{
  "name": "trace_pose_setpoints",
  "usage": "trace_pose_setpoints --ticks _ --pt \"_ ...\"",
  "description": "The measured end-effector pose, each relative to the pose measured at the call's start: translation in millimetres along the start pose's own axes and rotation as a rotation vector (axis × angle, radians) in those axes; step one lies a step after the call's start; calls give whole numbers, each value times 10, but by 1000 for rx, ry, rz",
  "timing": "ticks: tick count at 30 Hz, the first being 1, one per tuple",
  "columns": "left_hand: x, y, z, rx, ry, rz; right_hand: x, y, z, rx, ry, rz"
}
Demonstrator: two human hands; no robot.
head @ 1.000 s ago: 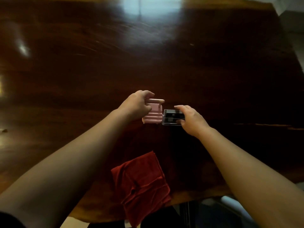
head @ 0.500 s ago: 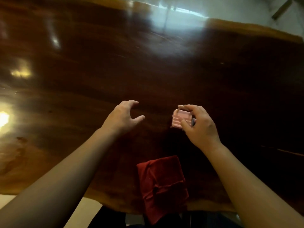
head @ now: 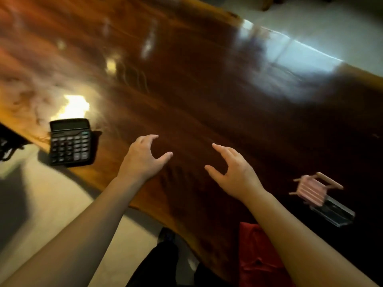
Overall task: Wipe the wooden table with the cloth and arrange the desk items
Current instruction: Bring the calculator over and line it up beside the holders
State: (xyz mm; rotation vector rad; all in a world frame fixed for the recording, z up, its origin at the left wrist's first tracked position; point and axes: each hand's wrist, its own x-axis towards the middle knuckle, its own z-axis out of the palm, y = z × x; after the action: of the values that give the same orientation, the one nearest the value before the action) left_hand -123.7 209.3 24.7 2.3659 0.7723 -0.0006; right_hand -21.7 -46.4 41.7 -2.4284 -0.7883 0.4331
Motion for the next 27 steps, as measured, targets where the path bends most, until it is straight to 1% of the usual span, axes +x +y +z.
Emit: trace_pose_setpoints --ticks 5,9,11,13,15,20,24,27 --pt "51 -656 -343 17 152 -176 367 -445 395 -5 -129 -62" --pt "93 -1182 -588 26 283 -283 645 -823 734 -19 -244 -90" --pt "125 -1390 -680 49 355 -334 748 -985 902 -27 -275 -108" --pt "173 -1571 -755 70 383 -400 827 -1135 1057 -28 -289 -133" --pt "235 -1735 -816 112 368 -458 894 -1263 1200 -26 -305 -147" --pt "395 -1973 -858 182 272 -578 994 -1487 1440 -35 -342 -160" --pt "499 -2024 -833 179 183 -594 999 -1590 1536 -55 -374 -155" --pt "560 -2002 -825 226 160 -604 991 -1614 1566 -60 -396 -139"
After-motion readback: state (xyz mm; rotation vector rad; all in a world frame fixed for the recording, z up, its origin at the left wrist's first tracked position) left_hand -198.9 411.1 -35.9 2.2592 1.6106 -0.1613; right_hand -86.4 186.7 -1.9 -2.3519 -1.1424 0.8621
